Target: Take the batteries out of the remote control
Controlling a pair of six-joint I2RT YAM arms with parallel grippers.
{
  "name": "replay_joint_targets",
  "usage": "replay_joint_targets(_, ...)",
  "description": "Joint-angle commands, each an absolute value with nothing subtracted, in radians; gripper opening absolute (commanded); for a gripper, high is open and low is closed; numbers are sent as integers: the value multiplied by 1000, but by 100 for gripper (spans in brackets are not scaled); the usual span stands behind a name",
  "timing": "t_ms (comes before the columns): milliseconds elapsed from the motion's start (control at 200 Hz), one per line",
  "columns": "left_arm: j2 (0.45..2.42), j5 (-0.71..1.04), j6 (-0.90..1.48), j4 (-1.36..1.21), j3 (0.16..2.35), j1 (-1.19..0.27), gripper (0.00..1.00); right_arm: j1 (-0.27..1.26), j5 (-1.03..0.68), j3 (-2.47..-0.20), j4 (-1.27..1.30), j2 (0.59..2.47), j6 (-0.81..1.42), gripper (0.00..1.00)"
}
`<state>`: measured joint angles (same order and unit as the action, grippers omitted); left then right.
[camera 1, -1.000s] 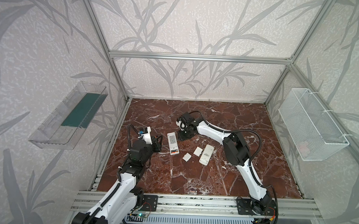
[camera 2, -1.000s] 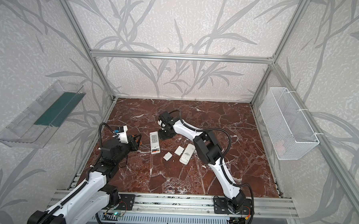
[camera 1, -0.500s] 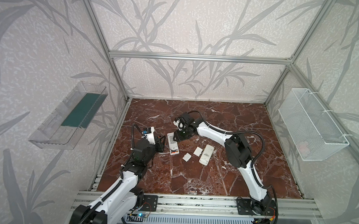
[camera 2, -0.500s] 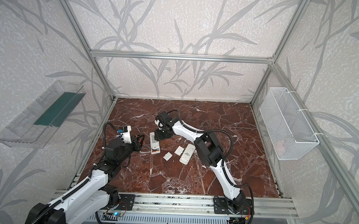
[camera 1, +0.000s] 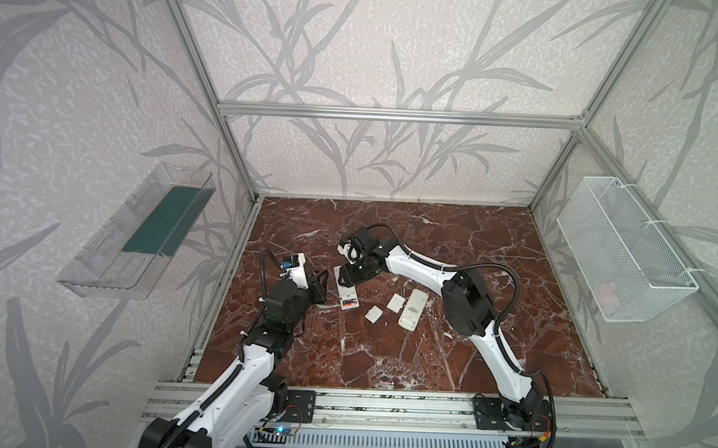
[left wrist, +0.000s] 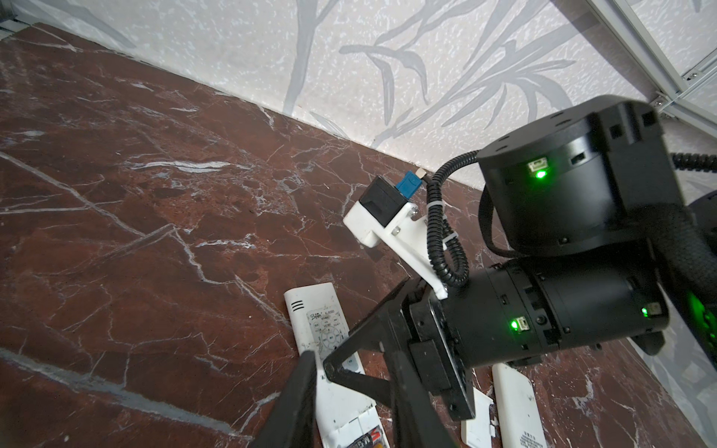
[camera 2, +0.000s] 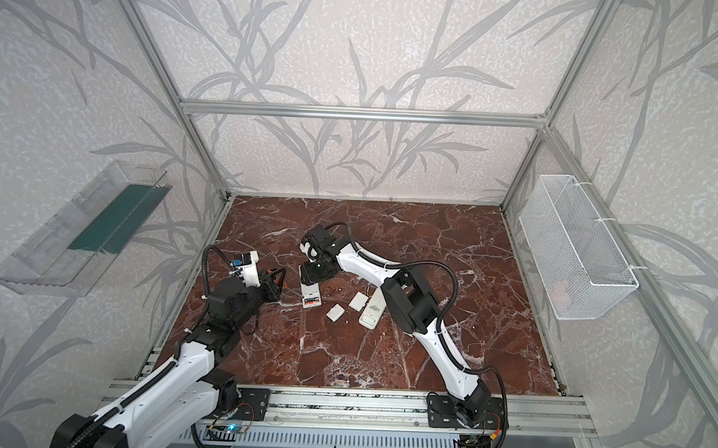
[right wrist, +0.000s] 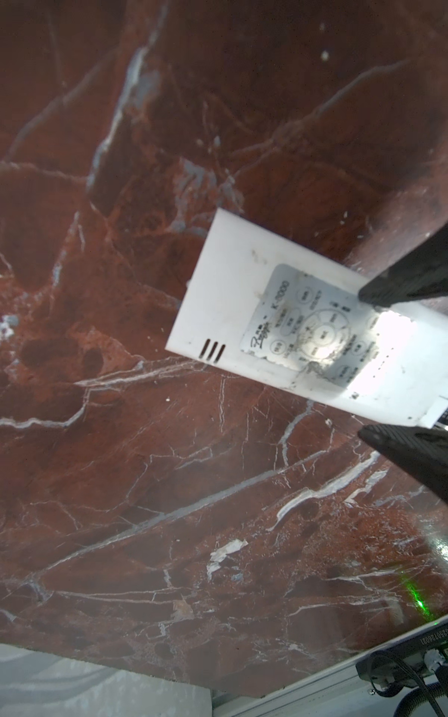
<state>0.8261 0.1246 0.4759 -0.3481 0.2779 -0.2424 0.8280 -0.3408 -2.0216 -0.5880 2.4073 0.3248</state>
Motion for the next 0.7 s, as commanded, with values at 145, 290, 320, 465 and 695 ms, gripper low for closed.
replay_joint_targets(145,844,101,513,-341,295,-257,0,834,-321,-2015,-649,2450,313,50)
replay_joint_targets(290,838,71,502,-277,310,-272,0,839,-319,-2014,-651,2452,310,50)
replay_joint_targets(320,835,64,500,-268,313,-277,0,839,-319,-2014,-656,2455,310,50)
replay_joint_targets(465,848,-4,508,-230,316,-328,0,841,-314,-2014,-666,2461,313,49)
replay_joint_targets(695,946,-239,437,-27,455,-518,0,843,-296,-2005,-689,2470,326,49)
